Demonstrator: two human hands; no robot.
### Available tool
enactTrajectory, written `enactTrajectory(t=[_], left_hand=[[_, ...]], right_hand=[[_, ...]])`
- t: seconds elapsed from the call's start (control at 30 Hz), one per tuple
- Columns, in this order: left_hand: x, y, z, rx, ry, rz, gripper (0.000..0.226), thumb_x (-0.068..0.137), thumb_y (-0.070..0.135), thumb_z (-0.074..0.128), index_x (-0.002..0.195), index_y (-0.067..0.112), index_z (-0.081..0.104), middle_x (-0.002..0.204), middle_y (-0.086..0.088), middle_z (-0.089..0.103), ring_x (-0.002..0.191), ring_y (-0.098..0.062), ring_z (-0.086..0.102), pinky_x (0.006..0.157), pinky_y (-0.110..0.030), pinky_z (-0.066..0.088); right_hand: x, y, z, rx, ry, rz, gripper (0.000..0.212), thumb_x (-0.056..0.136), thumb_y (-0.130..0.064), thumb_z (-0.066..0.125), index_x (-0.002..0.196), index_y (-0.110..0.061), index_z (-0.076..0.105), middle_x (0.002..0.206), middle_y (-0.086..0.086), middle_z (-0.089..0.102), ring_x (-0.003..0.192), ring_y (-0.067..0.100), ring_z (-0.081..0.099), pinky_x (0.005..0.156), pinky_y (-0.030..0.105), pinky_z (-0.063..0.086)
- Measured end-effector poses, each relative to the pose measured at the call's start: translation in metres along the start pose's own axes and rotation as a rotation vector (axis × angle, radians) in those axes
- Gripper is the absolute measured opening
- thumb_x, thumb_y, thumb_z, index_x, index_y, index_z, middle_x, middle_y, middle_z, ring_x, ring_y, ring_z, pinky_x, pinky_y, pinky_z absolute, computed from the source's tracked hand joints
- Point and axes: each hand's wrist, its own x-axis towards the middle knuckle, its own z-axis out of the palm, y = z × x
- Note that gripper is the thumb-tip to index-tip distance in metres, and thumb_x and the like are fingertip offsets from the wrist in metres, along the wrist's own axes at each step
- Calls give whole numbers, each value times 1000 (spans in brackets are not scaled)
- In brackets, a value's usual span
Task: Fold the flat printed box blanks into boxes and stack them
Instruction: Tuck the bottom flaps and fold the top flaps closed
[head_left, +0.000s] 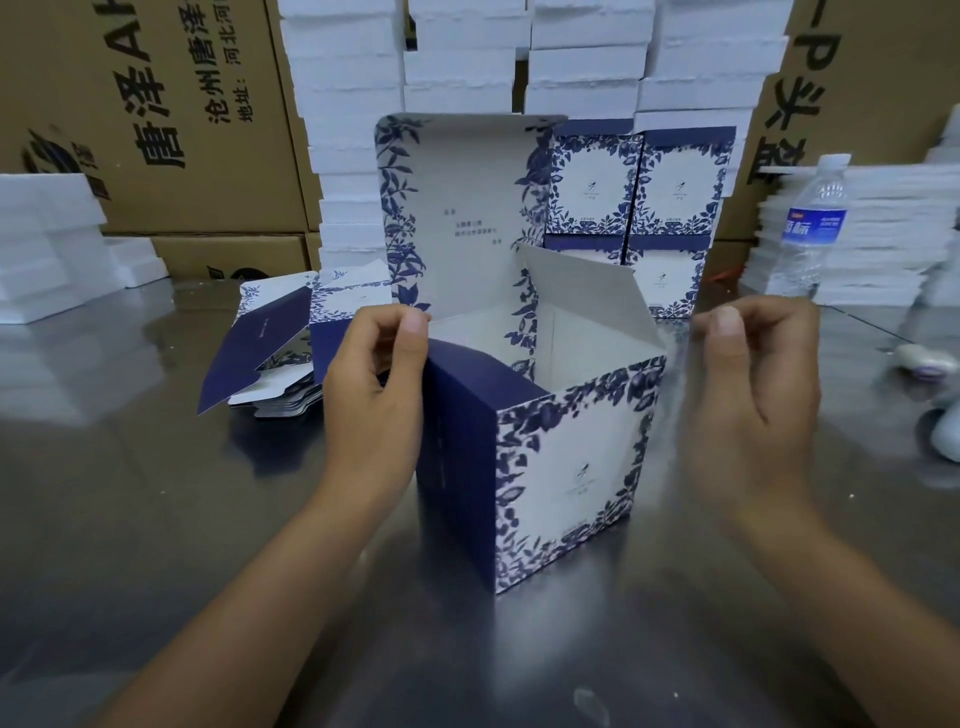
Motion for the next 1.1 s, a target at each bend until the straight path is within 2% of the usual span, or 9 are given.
enactTrajectory(t=[0.13,0.23,0.37,0.43,0.53,0.63,0.73,0.87,1.1], left_hand=[[-2,6,1,-136,-64,-97,22,84,40,50,97,25,59,91,16,60,88,-1,55,84,-19,42],[-4,8,1,-188,-150,-151,24,81,39,52,102,30,59,100,4,58,94,-13,53,89,-32,41],[-4,10,2,-276,-219,-206,19,87,29,55,106,29,57,104,4,56,90,-9,54,82,-21,42],[-3,11,2,-315,-227,-228,15,95,21,48,106,28,56,100,7,56,80,-3,57,73,-15,46],[-3,11,1,-381,-222,-293,19,97,20,43,102,31,58,96,9,58,73,-3,60,68,-20,47],[-3,13,0,-401,-221,-320,21,97,19,42,100,32,58,94,8,60,71,-5,61,66,-22,48],[-5,14,2,-423,-235,-328,22,97,18,42,101,32,58,93,5,59,68,-5,60,61,-19,48],[-5,13,2,-414,-266,-321,23,96,17,43,103,33,58,93,2,57,71,-7,61,66,-21,49],[-4,10,2,-434,-321,-309,25,75,27,52,94,39,63,79,9,57,76,-10,59,70,-24,48]], right_hand=[[1,-4,3,215,-66,281,35,88,-34,46,56,-19,47,53,-11,50,56,2,47,59,13,38],[-1,-10,5,341,-222,502,33,79,-40,55,63,-15,68,65,9,57,62,17,55,61,23,44],[2,-14,-1,353,-439,527,22,66,-46,61,66,-29,76,51,-3,63,42,2,56,41,9,40],[4,-12,-1,378,-537,512,30,65,-48,61,74,-23,77,54,-2,67,45,4,59,45,9,43],[8,-13,-4,372,-606,498,28,69,-39,65,59,-14,72,50,0,62,44,8,56,46,12,42],[11,-19,-8,271,-737,463,41,67,-39,65,57,0,58,57,12,52,53,22,46,52,22,34],[18,-24,-11,231,-746,521,30,71,-17,61,42,-12,53,45,-3,53,38,8,47,40,13,32],[22,-24,-12,176,-690,565,46,81,0,54,38,-15,61,44,-11,61,38,-1,51,38,9,32],[16,-26,-8,255,-562,769,38,81,-7,53,47,-14,67,48,5,62,39,13,51,49,20,43]])
